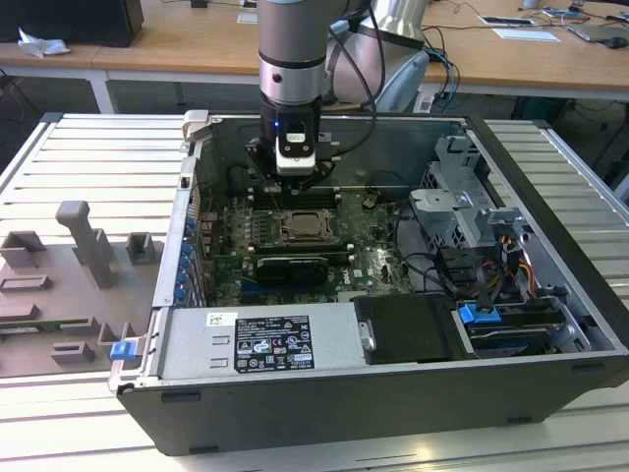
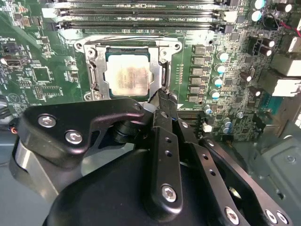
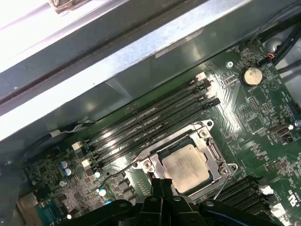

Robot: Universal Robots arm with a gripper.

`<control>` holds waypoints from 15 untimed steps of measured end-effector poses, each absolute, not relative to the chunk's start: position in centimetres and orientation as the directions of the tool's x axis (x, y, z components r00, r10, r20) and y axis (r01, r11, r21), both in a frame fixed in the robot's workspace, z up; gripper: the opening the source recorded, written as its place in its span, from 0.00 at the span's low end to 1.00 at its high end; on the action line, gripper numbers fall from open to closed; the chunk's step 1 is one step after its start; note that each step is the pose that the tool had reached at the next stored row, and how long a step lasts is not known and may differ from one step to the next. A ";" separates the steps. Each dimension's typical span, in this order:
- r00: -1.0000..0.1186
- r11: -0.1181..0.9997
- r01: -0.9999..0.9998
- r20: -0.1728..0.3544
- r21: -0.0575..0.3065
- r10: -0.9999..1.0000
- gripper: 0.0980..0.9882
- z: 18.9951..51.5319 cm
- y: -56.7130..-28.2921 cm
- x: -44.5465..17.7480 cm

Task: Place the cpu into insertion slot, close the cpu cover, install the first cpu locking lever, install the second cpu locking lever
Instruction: 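Install the first cpu locking lever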

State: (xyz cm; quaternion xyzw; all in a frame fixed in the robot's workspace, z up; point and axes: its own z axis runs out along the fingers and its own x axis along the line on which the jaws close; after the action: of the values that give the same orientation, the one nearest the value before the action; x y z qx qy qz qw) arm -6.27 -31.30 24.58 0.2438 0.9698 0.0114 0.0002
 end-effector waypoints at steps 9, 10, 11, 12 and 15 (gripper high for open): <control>-0.963 0.963 0.269 0.005 0.022 0.269 0.01 24.6 -31.3 -6.3; -0.970 0.970 0.242 0.005 0.022 0.242 0.01 24.6 -31.3 -6.3; -0.978 0.978 0.208 0.005 0.022 0.208 0.01 24.6 -31.3 -6.3; -0.983 0.983 0.182 0.005 0.022 0.182 0.01 24.6 -31.3 -6.3; -0.991 0.991 0.133 0.005 0.022 0.133 0.01 24.6 -31.3 -6.3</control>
State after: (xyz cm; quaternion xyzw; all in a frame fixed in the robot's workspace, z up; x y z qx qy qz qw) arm -6.27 -31.30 24.58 0.0667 0.9977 0.0112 -0.0018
